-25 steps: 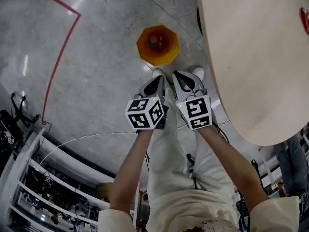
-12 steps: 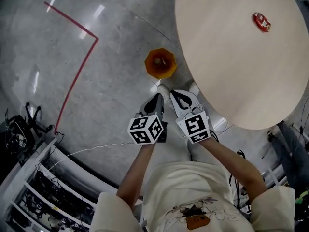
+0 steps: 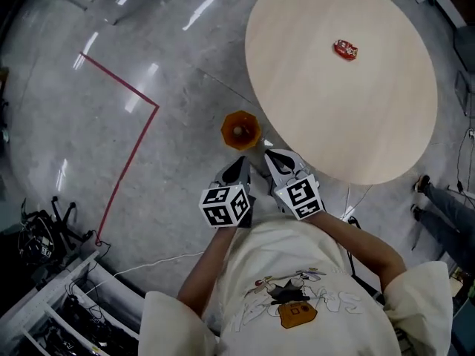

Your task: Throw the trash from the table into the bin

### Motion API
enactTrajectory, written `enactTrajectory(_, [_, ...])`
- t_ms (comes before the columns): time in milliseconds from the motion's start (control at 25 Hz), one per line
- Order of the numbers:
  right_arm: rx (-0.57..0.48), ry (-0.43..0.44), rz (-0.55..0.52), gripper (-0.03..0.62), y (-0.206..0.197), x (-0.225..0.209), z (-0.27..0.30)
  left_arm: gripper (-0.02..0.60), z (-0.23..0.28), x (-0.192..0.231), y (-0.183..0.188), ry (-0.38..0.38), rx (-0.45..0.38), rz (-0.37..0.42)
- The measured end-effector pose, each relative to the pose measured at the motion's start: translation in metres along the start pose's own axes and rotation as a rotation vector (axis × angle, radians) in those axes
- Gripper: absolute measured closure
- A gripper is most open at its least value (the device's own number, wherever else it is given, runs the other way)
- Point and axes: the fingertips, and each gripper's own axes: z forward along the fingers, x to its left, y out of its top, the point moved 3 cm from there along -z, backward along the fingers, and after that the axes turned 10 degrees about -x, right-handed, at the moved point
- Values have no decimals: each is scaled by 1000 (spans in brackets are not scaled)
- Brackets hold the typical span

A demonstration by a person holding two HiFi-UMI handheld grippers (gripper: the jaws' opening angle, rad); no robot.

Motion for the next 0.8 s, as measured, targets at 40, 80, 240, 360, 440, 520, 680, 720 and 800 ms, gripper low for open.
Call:
enactTrajectory(40, [-19,-13,-6,586,6,1,-5,575,-3,-7,5,-16,-11,15])
enactTrajectory(80, [-38,-30,-7,586,11,2,-11,575,-6,-13,10,-31,-26,28])
enactTrajectory(240, [-101,-120,21,586,22,9,-35,575,-24,-36,20,-94,-66,47])
enactTrajectory(360, [-127,-161,34,586,21,10,-48,575,-26,-49,13,-126,-54,55])
enactTrajectory(440, [-136,-174,39,586,21,8,-56,575,-25,-54,8,-138,-41,71])
enactTrajectory(520, [-146,-182,42,586,24,5,-63,575,-25,-58,7,-139,-38,82])
enactTrajectory(680, [-152,-194,61,586,27,-3,-72,575,-24,-62,9,-129,-36,77])
enactTrajectory(720, [-156,-197,60,586,28,-7,-74,575,-23,-63,9,-125,-40,73])
enactTrajectory(800, [-166,-202,58,586,30,-16,-79,575,-19,-68,8,-120,-44,75])
